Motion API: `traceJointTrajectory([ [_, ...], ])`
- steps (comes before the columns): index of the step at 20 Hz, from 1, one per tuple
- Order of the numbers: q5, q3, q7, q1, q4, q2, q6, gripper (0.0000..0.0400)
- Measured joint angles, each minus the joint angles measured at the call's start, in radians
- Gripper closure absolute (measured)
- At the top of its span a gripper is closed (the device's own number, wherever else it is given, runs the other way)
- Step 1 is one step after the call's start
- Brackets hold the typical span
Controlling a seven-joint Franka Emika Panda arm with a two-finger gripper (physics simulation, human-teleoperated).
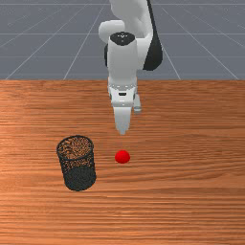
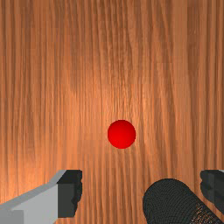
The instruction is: Put the ball into the container
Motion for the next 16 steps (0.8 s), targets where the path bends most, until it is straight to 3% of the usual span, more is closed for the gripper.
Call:
traceJointTrajectory([
  [1, 0.000, 0.000, 0.000, 0.000, 0.000, 0.000, 0.000, 0.0157],
  [2, 0.000, 0.000, 0.000, 0.000, 0.000, 0.000, 0.000, 0.0252],
  [4, 0.000, 0.000, 0.000, 0.000, 0.000, 0.000, 0.000, 0.0346],
  [8, -0.001, 0.002, 0.010, 0.005, 0.014, 0.006, -0.024, 0.0393],
  [16, -0.003, 0.003, 0.015, 0.011, 0.016, 0.019, 0.034, 0.0400],
])
